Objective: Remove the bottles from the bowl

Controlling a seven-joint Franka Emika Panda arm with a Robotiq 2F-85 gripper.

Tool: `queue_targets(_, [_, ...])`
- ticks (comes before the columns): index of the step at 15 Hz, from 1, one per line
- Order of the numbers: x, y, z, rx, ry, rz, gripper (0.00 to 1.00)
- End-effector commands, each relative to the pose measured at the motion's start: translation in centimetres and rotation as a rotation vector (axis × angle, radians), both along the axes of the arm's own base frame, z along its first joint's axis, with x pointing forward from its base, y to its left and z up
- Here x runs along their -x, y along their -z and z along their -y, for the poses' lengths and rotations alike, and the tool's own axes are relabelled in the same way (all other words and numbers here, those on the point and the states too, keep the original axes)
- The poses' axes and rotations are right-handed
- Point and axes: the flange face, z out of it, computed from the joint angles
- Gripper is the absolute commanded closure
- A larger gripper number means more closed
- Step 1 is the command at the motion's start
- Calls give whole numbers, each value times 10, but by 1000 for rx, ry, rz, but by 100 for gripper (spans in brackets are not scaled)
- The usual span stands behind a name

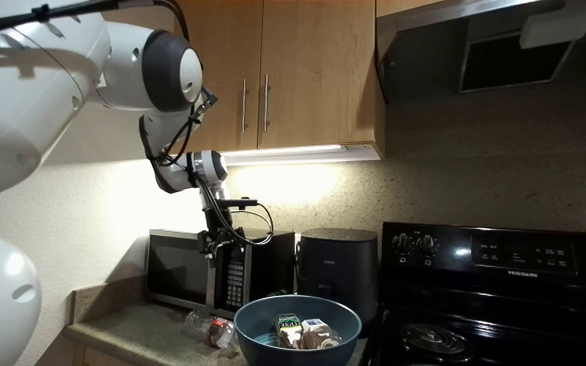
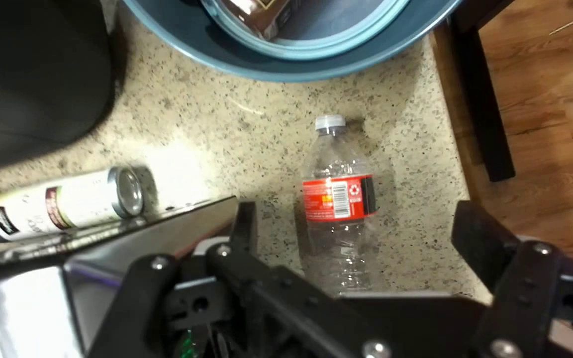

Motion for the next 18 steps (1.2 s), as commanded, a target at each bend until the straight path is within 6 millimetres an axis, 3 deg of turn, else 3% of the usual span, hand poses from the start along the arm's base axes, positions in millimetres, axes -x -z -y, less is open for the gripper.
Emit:
queue_targets(1, [27, -33, 30, 1, 180, 92, 0])
queue_targets(6, [66, -51, 77, 33, 449, 172, 0])
queue_targets(11, [108, -40, 113, 76, 725, 225, 0])
queue_targets(12, [85, -44, 104, 93, 636, 193, 0])
queue_targets(15, [99, -39, 111, 103, 694, 210, 0])
queue_targets(18, [94, -29, 121, 129, 724, 210, 0])
